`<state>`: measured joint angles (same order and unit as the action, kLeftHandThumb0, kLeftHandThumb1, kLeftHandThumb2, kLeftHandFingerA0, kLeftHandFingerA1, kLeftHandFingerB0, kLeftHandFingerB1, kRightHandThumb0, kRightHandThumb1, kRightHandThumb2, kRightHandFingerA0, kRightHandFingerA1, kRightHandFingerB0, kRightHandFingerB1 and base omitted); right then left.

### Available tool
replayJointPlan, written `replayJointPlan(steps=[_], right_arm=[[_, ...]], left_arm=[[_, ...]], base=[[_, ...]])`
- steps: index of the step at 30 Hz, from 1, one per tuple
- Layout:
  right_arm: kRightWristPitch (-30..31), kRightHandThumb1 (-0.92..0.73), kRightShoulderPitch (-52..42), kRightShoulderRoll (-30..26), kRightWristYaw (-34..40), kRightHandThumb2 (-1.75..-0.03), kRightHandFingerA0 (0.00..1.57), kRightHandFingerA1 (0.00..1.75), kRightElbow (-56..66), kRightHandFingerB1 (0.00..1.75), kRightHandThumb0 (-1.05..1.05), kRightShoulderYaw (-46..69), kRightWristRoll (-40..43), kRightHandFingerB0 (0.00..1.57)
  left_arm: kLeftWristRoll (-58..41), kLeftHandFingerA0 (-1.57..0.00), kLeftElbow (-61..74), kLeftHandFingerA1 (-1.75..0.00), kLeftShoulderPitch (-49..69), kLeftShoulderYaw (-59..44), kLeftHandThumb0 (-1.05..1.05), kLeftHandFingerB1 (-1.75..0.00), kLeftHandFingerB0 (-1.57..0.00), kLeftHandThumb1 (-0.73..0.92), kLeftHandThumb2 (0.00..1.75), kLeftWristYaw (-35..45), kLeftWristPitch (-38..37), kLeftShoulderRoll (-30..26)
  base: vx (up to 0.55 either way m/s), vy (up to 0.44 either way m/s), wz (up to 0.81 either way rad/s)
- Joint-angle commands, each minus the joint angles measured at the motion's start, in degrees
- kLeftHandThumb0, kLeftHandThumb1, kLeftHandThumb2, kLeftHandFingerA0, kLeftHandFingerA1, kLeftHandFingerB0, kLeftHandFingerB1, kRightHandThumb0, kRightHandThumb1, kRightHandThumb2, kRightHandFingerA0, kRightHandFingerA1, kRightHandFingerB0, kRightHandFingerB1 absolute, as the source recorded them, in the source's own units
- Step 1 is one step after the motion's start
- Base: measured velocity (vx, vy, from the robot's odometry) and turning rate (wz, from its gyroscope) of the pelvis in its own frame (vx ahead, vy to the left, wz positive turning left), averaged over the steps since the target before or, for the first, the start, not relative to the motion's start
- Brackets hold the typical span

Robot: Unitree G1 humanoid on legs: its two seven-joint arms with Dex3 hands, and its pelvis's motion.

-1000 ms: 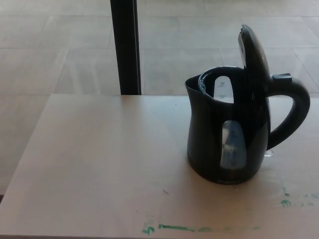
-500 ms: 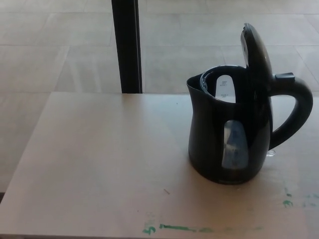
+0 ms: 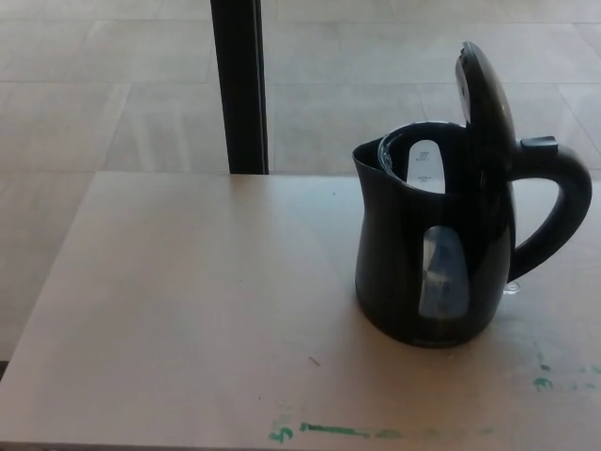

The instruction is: The robot uses its right hand to push down on the lid of a kettle kept in the middle of the desk to close it

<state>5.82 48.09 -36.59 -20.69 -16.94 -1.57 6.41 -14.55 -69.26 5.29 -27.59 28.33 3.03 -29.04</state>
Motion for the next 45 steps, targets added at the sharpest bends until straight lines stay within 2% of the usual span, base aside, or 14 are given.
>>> replayJointPlan(steps=[1, 8, 10, 13, 14, 16, 31, 32, 33, 36, 37, 39, 44, 45], right_arm=[[-2.6, -0.88, 4.3, 2.5, -1.3, -0.68, 0.23, 0.44, -5.2, 0.28, -0.95, -4.9, -6.6, 0.2], [-4.4, -0.86, 10.1, 6.5, -1.2, -0.67, 0.23, 0.42, -14.7, 0.29, -0.9, -9.4, -10.5, 0.23], [-5.6, -0.84, 10.5, 7.6, -1.2, -0.66, 0.22, 0.42, -16.6, 0.29, -0.89, -10.0, -11.2, 0.23], [-8.1, -0.87, 11.0, 7.6, -0.9, -0.67, 0.25, 0.42, -18.8, 0.29, -0.89, -12.7, -15.0, 0.24], [-9.4, -0.85, 10.6, 8.0, -0.2, -0.67, 0.27, 0.45, -19.3, 0.29, -0.9, -13.0, -15.4, 0.25], [-12.4, -0.7, 10.5, 8.9, 0.1, -0.81, 0.3, 0.5, -21.3, 0.37, -0.94, -14.6, -17.0, 0.23], [-13.0, -0.91, 11.9, 10.3, -2.7, -0.68, 0.21, 0.43, -21.1, 0.31, -0.92, -28.0, -29.6, 0.17], [-13.1, -0.69, 12.1, 10.3, -3.1, -1.08, 0.16, 0.51, -20.6, 0.42, -0.89, -28.9, -30.5, 0.1], [-13.4, -0.91, 13.1, 10.8, -4.2, -0.68, 0.19, 0.44, -20.7, 0.3, -0.92, -30.3, -31.6, 0.14], [-13.8, -0.91, 14.5, 11.6, -3.8, -0.69, 0.22, 0.44, -20.4, 0.3, -0.91, -33.3, -34.7, 0.14], [-13.6, -0.69, 13.9, 11.7, -3.2, -1.08, 0.17, 0.53, -19.6, 0.43, -0.88, -34.2, -35.7, 0.1], [-13.4, -0.85, 12.5, 11.8, -2.7, -0.67, 0.21, 0.47, -17.8, 0.32, -0.85, -37.1, -38.8, 0.17], [-13.7, -0.66, 7.5, 11.2, -1.0, -1.03, 0.18, 0.5, -14.9, 0.41, -0.8, -42.7, -44.3, 0.11], [-13.7, -0.83, 6.4, 11.3, -0.3, -0.66, 0.26, 0.41, -15.1, 0.28, -0.8, -43.3, -44.6, 0.21]], left_arm=[[-0.7, -0.54, 0.1, -0.49, 0.9, -0.3, -0.73, -0.31, -0.29, 0.66, 0.6, -0.1, -0.8, -1.1], [-0.6, -0.48, 1.1, -0.61, 1.5, 0.1, -0.73, -0.44, -0.19, 0.54, 0.93, 0.6, -1.5, -1.2], [-1.1, -0.57, 1.2, -0.53, 1.4, -0.4, -0.71, -0.32, -0.33, 0.66, 0.6, -0.1, -0.3, -1.2], [-0.5, -0.44, 0.6, -0.59, 1.5, 0.0, -0.73, -0.44, -0.18, 0.55, 0.93, 0.1, -1.0, -1.2], [-0.5, -0.54, 0.5, -0.52, 1.4, 0.0, -0.71, -0.32, -0.3, 0.68, 0.61, 0.3, -0.8, -1.3], [-0.4, -0.5, 0.7, -0.59, 1.5, 0.1, -0.81, -0.45, -0.25, 0.58, 0.92, -0.1, -0.5, -1.4], [-0.3, -0.51, -0.7, -0.47, 0.3, 0.5, -0.68, -0.33, -0.31, 0.69, 0.61, 0.9, -0.3, -2.0], [-0.2, -0.51, -0.9, -0.47, 0.2, 0.5, -0.68, -0.32, -0.27, 0.68, 0.61, 0.9, -0.3, -2.0], [-0.4, -0.52, -1.2, -0.45, 0.1, 0.2, -0.68, -0.32, -0.28, 0.69, 0.61, 0.6, -0.7, -1.9], [-1.1, -0.48, -1.4, -0.58, -0.2, -0.5, -0.76, -0.44, -0.22, 0.57, 0.89, 0.5, -0.2, -1.9], [-1.2, -0.46, -1.1, -0.58, 0.2, -0.5, -0.74, -0.44, -0.19, 0.57, 0.9, 1.0, -0.2, -1.8], [-1.0, -0.55, -0.9, -0.54, 0.4, -0.4, -0.66, -0.34, -0.34, 0.68, 0.61, 0.8, 0.1, -1.8], [-1.3, -0.48, -0.2, -0.46, 1.0, -0.5, -0.67, -0.31, -0.24, 0.69, 0.61, 2.2, -0.4, -1.8], [-1.8, -0.47, -0.4, -0.59, 0.8, -1.1, -0.71, -0.45, -0.2, 0.54, 0.89, 1.7, 0.5, -1.7]], base=[[0.0, 0.0, 0.0], [0.0, 0.0, 0.0], [0.0, 0.0, 0.0], [0.0, 0.0, 0.0], [0.0, 0.0, 0.0], [0.0, 0.0, 0.0], [0.0, 0.0, 0.0], [0.0, 0.0, 0.0], [0.0, 0.0, 0.0], [0.0, 0.0, 0.0], [0.0, 0.0, 0.0], [0.0, 0.0, 0.0], [0.0, 0.0, 0.0], [0.0, 0.0, 0.0]])
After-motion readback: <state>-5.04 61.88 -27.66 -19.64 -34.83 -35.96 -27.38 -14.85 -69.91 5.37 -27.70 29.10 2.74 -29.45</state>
